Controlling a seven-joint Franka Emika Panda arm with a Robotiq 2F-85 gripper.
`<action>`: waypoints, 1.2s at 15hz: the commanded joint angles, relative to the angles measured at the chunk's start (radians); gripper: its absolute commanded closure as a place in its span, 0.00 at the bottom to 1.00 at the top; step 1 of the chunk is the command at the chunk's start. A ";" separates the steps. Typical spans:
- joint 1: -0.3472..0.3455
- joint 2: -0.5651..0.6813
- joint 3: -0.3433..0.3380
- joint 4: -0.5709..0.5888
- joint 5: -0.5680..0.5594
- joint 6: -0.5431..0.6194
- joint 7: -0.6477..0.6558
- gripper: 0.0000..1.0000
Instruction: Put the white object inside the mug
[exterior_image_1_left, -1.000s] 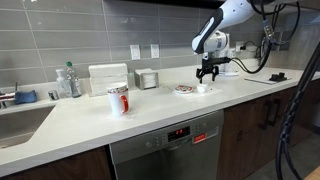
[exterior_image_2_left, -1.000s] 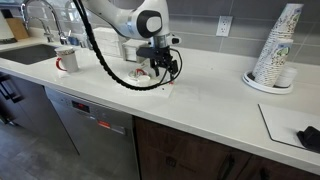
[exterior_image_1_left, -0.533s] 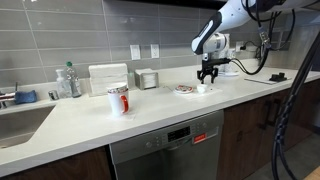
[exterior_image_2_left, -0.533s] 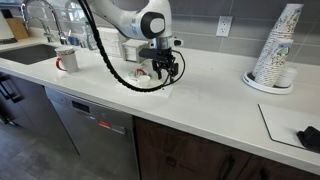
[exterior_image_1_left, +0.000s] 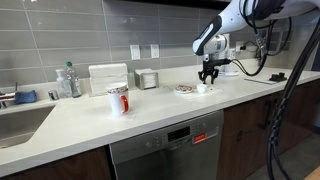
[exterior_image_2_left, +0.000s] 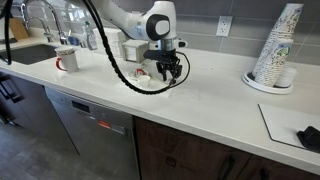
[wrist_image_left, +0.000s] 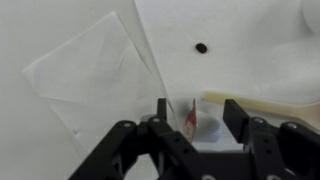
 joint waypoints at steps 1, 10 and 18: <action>-0.016 0.048 0.018 0.073 0.000 -0.044 -0.010 0.50; -0.015 0.085 0.027 0.140 0.001 -0.105 -0.011 0.66; -0.020 0.109 0.026 0.179 0.001 -0.131 -0.010 0.99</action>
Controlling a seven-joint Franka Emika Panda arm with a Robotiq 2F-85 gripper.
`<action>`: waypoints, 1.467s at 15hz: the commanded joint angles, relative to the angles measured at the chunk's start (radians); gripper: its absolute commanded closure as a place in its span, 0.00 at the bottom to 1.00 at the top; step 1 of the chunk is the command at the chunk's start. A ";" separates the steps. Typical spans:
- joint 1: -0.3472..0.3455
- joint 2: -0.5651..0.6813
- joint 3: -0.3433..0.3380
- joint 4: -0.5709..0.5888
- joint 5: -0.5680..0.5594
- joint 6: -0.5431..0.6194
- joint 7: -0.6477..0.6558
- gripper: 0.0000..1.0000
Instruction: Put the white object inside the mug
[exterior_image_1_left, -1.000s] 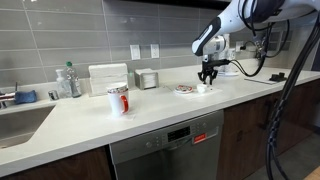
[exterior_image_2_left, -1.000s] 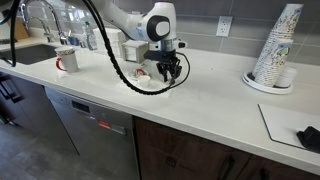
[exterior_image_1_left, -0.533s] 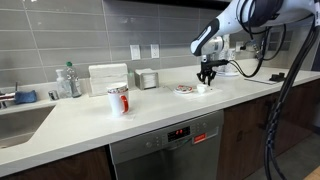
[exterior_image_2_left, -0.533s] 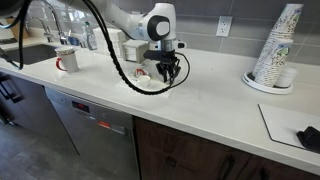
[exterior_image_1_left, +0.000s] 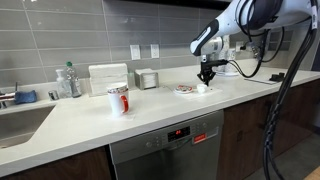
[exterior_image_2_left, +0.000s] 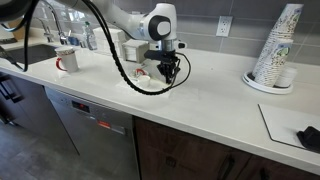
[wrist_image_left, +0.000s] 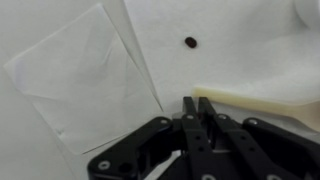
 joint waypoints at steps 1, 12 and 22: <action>-0.018 0.033 0.014 0.053 0.002 -0.039 -0.010 1.00; 0.089 -0.185 -0.016 -0.213 -0.039 -0.024 0.139 1.00; 0.237 -0.445 -0.081 -0.557 -0.181 0.074 0.547 1.00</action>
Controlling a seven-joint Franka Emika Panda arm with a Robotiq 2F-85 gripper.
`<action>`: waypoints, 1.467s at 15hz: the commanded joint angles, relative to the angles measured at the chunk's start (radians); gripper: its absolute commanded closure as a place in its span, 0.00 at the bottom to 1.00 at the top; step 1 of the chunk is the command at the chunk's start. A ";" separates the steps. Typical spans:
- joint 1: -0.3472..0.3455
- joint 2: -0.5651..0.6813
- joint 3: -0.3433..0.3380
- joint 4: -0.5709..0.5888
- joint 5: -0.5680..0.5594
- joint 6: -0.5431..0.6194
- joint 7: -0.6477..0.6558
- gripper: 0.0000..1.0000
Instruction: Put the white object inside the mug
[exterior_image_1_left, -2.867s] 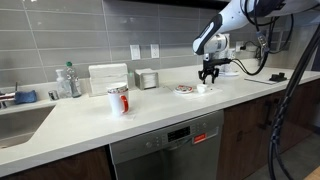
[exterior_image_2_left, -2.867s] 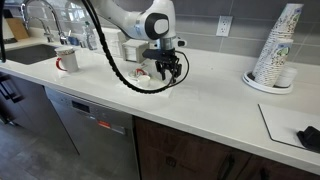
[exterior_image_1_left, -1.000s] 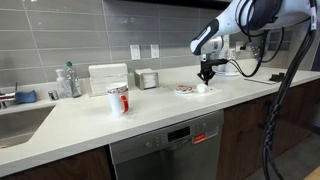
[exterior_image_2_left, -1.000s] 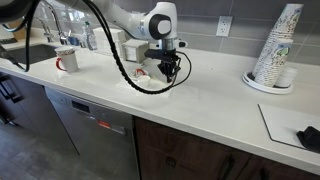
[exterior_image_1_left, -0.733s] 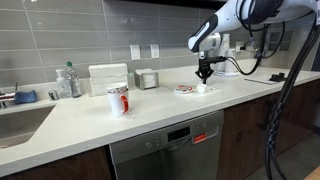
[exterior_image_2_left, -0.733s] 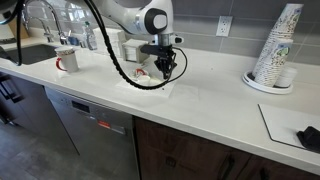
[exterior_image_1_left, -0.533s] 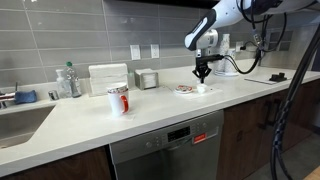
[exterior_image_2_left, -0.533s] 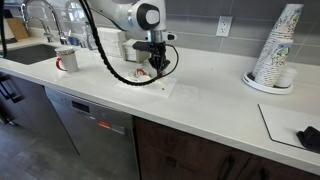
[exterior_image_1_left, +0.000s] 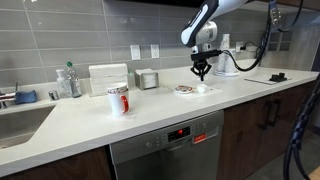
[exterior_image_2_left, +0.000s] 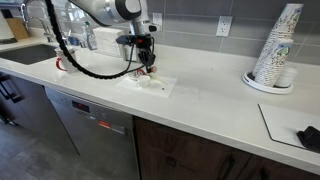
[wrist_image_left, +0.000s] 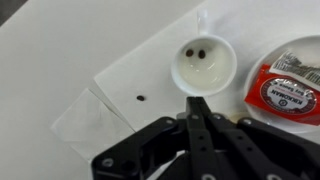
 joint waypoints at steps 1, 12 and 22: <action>0.040 -0.125 -0.019 -0.168 -0.064 0.021 0.106 1.00; 0.040 -0.198 0.012 -0.232 -0.143 -0.102 0.123 1.00; 0.014 -0.113 0.036 -0.119 -0.117 -0.151 -0.076 1.00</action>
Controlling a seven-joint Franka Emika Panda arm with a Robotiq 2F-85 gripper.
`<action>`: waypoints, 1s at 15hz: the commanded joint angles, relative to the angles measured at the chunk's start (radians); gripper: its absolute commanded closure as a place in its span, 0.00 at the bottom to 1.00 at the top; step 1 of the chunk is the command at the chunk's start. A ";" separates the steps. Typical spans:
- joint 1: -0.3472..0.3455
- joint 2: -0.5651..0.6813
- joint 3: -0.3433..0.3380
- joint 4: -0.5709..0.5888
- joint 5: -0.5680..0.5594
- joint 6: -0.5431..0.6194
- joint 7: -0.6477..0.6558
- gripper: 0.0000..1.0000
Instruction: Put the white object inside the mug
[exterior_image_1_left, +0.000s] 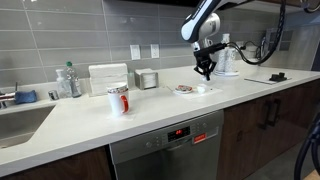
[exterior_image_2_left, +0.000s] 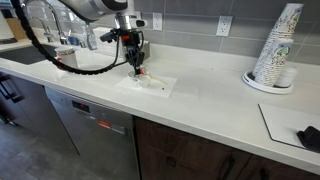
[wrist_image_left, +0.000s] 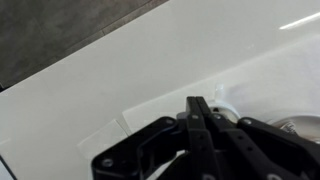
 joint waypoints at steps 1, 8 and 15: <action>-0.027 0.055 0.022 0.076 0.010 -0.064 -0.081 1.00; -0.044 0.127 0.038 0.171 0.015 -0.115 -0.203 1.00; -0.054 0.202 0.055 0.279 0.013 -0.218 -0.313 1.00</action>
